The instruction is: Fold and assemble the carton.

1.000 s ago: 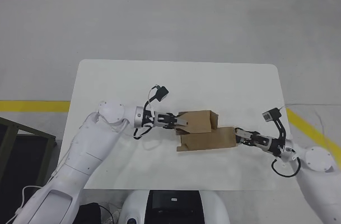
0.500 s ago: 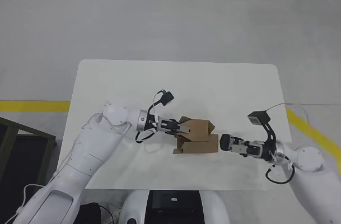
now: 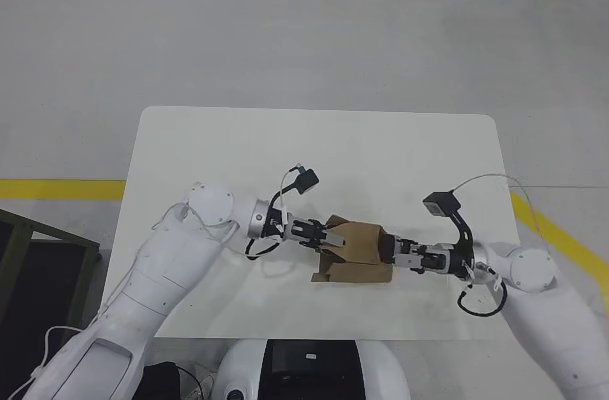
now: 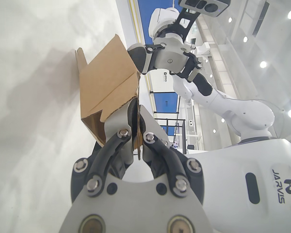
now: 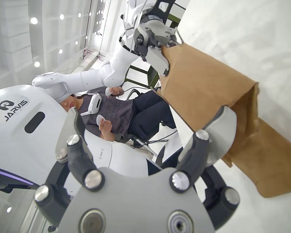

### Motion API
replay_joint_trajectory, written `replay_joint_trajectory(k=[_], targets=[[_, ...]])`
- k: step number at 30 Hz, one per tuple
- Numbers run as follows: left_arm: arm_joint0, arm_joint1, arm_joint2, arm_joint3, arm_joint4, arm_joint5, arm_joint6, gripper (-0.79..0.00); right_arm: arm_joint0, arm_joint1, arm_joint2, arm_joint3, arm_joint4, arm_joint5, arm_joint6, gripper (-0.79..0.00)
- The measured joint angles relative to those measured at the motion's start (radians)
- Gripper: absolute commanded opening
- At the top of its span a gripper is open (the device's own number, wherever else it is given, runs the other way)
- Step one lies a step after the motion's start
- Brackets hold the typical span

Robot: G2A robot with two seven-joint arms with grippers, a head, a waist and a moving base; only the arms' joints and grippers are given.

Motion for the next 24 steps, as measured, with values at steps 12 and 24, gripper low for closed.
replay_joint_trajectory(k=[12,24], targets=[[0.001,0.003,-0.001,-0.006,-0.007,-0.008,-0.001,-0.785,0.054,-0.007,-0.077,0.085,0.098,0.009,0.009,0.000],[0.004,0.007,-0.003,-0.012,-0.011,-0.011,0.003,-0.785,0.107,-0.029,-0.165,0.153,0.228,0.023,0.023,0.000]])
